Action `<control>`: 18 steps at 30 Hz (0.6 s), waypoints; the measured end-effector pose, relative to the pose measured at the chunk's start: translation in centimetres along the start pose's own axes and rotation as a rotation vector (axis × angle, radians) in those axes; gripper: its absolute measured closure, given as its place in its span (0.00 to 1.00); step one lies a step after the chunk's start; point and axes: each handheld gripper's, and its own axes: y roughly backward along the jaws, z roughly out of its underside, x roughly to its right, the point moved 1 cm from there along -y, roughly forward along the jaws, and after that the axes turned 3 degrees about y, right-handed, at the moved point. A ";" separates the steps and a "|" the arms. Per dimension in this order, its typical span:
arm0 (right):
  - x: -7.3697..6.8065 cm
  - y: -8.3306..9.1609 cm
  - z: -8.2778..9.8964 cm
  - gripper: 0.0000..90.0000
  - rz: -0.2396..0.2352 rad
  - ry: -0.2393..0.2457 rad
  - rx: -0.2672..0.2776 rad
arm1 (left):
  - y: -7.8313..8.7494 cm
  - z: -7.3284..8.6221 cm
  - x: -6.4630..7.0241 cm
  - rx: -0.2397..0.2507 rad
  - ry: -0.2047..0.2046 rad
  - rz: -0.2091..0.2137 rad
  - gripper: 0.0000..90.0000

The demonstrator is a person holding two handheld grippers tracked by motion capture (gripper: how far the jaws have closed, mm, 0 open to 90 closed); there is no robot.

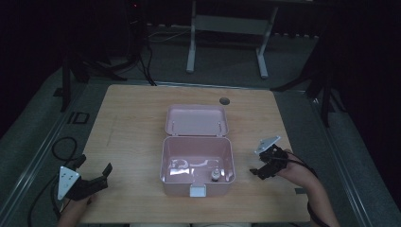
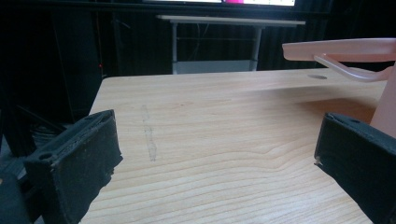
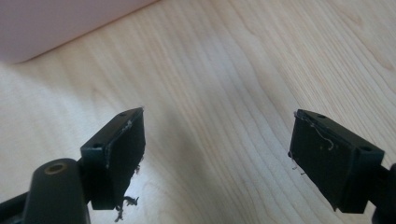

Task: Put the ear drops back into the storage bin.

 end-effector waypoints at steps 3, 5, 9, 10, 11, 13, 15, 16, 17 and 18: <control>0.0 -0.4 1.0 0.19 0.029 -0.038 0.031 | 0.0 0.0 0.0 0.000 -0.001 0.000 0.00; -0.1 -0.7 1.5 0.17 0.051 -0.062 0.059 | 0.0 0.0 0.0 0.000 -0.001 -0.001 0.00; -0.2 -1.1 2.3 0.15 0.090 -0.110 0.097 | 0.0 0.0 0.0 0.000 -0.002 -0.001 0.00; -0.2 -1.2 2.5 0.15 0.113 -0.129 0.114 | 0.0 0.0 0.0 0.000 -0.002 -0.001 0.00; -0.2 -1.3 2.8 0.15 0.123 -0.144 0.125 | 0.0 0.0 0.0 0.000 -0.002 -0.001 0.00; -0.2 -1.5 3.1 0.15 0.155 -0.170 0.151 | 0.0 0.0 0.0 0.000 -0.001 0.000 0.00; -0.3 -1.6 3.4 0.15 0.191 -0.193 0.192 | 0.0 0.0 0.0 0.000 -0.002 0.000 0.00; -0.3 -1.7 3.6 0.15 0.216 -0.215 0.212 | 0.0 0.0 0.0 0.000 -0.002 0.000 0.00; -0.3 -1.8 3.8 0.15 0.225 -0.240 0.237 | 0.0 0.0 0.0 0.000 -0.002 0.000 0.00; -0.3 -1.9 4.0 0.15 0.246 -0.258 0.253 | 0.0 0.0 0.0 0.000 -0.002 0.000 0.00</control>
